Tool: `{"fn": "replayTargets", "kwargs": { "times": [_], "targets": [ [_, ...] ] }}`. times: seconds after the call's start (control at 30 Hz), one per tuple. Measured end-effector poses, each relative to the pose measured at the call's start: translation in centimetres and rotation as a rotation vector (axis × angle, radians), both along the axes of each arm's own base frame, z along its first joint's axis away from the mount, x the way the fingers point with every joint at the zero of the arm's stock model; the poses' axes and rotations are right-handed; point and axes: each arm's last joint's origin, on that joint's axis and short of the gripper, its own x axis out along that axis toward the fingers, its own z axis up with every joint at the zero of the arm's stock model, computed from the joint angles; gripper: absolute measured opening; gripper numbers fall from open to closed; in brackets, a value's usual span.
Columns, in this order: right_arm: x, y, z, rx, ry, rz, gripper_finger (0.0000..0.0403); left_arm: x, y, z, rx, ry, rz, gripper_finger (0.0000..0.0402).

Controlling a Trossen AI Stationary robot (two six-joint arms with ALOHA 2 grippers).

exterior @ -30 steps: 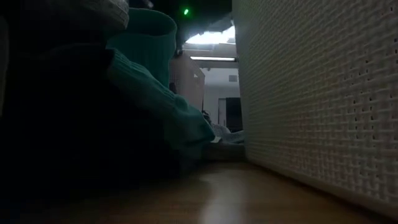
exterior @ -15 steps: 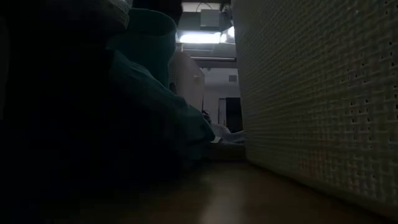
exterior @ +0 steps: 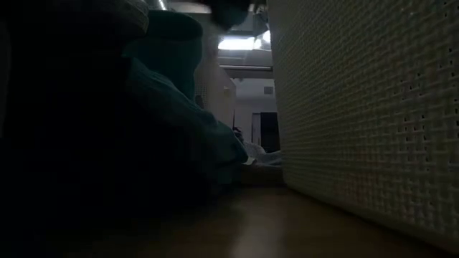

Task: Sort clothes
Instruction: Put the purple black sock into the bottom white bin

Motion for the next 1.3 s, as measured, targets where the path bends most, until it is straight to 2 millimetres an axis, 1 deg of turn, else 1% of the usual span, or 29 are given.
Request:
{"fn": "replayTargets", "kwargs": {
  "times": [0.3,0.43,0.67,0.83,0.9,1.03,1.17,1.3],
  "targets": [
    [-5.4,2.5,2.2,0.081,-0.014,0.041,0.0014,0.0,0.0,0.0,0.000,0.001,0.000,0.0004],
    [-7.9,3.1,2.8,0.127,-0.008,0.036,0.0014,0.0,0.0,0.0,0.000,0.000,0.000,0.0004],
    [-11.9,3.9,2.7,0.306,0.078,0.012,0.0014,0.0,0.0,0.0,0.000,0.001,0.000,0.0004],
    [-14.0,4.8,1.8,0.424,0.156,-0.045,0.0014,0.0,0.0,0.0,0.000,0.001,0.000,0.0004],
    [-14.3,5.0,1.3,0.447,0.181,-0.087,0.0014,0.0,0.0,0.0,0.000,0.001,0.000,0.0004],
    [-14.1,5.3,-0.2,0.392,0.236,-0.173,0.0014,0.0,0.0,0.0,0.000,0.001,0.000,0.0004],
    [-13.6,5.9,-1.8,0.326,0.277,-0.246,0.0015,0.0,0.0,0.0,0.000,0.001,0.000,0.0004],
    [-12.4,6.4,-3.3,0.273,0.319,-0.284,0.0015,0.0,0.0,0.0,0.002,0.001,0.001,0.0004]
  ]
}}
